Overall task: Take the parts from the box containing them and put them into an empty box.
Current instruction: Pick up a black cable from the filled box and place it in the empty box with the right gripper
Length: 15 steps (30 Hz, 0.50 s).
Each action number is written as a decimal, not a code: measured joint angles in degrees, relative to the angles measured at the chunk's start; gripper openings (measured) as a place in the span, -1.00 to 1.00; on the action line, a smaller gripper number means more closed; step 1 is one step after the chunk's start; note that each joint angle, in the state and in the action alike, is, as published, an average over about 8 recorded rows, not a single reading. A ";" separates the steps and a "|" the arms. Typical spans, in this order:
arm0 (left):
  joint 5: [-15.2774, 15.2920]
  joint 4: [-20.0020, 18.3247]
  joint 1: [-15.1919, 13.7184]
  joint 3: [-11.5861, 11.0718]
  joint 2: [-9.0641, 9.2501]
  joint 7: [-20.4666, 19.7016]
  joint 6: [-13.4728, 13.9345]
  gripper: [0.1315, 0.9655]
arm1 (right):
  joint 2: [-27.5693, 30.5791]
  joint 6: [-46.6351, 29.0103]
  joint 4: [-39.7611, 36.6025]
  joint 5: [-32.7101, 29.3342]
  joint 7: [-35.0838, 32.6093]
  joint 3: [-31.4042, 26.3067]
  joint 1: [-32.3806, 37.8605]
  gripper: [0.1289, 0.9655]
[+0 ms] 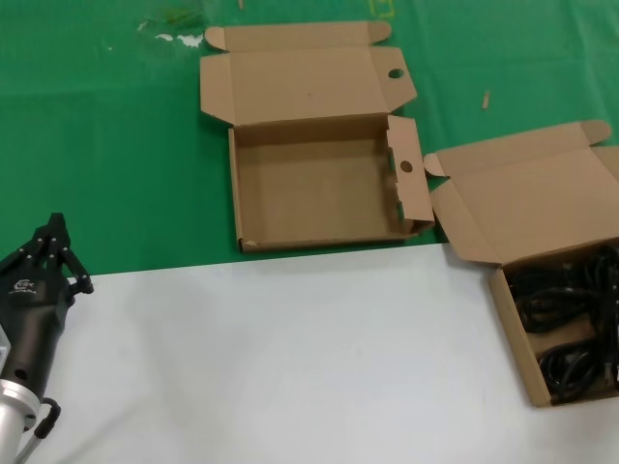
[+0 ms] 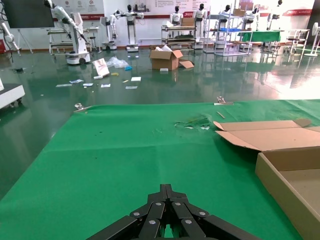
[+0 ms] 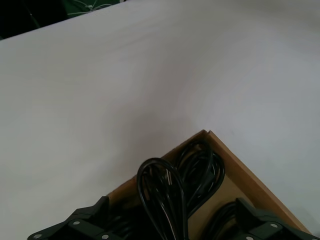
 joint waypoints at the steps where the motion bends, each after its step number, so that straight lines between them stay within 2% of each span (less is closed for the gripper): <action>1: 0.00 0.00 0.00 0.00 0.00 0.00 0.00 -0.98 | -0.50 0.00 -0.90 -0.27 -0.49 0.24 0.06 0.81; 7: 0.00 0.00 0.00 0.00 0.00 0.00 0.00 -0.98 | -2.99 0.01 -5.49 -2.24 -2.92 2.23 0.25 0.65; 15: 0.00 0.00 0.00 0.00 0.00 0.00 0.00 -0.98 | -4.20 0.01 -7.81 -3.07 -3.99 2.95 0.51 0.24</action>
